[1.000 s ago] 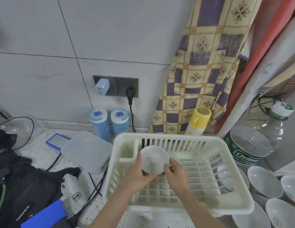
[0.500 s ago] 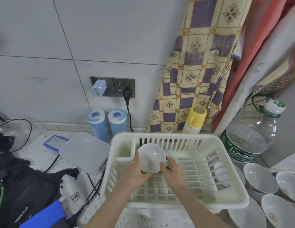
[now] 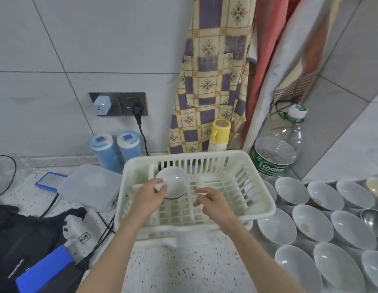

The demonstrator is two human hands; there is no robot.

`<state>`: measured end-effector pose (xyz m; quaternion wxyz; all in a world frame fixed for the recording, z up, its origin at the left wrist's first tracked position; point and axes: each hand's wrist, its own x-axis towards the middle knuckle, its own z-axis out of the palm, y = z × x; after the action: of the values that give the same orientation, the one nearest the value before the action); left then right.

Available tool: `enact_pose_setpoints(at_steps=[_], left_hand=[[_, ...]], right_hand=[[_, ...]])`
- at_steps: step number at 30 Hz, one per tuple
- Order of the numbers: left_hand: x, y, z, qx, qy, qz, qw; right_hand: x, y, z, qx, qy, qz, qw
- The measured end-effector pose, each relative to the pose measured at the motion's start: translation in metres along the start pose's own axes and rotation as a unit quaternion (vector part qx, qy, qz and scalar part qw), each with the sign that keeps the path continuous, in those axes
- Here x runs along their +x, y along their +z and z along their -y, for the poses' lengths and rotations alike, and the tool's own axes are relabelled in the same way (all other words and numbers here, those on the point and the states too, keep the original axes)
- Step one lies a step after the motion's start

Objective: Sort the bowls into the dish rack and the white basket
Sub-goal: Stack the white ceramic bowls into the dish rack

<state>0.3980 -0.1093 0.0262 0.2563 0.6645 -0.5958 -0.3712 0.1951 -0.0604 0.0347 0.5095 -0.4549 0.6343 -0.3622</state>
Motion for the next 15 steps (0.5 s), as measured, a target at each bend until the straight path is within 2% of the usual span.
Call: enact_pose_setpoints(at_steps=[4, 10, 13, 15], left_hand=[[-0.036, 0.010, -0.008, -0.074, 0.043, 0.002, 0.996], [-0.094, 0.029, -0.019, -0.088, 0.127, 0.052, 0.987], [-0.114, 0.045, -0.026, -0.102, 0.129, 0.074, 0.984], [-0.129, 0.067, -0.030, -0.093, 0.110, 0.116, 0.983]], right_hand=[[-0.048, -0.025, -0.010, 0.066, -0.007, -0.026, 0.997], [-0.099, -0.058, -0.050, 0.121, 0.041, -0.108, 0.986], [-0.114, -0.076, -0.068, 0.147, 0.060, -0.132, 0.978], [-0.122, -0.090, -0.078, 0.168, 0.066, -0.147, 0.973]])
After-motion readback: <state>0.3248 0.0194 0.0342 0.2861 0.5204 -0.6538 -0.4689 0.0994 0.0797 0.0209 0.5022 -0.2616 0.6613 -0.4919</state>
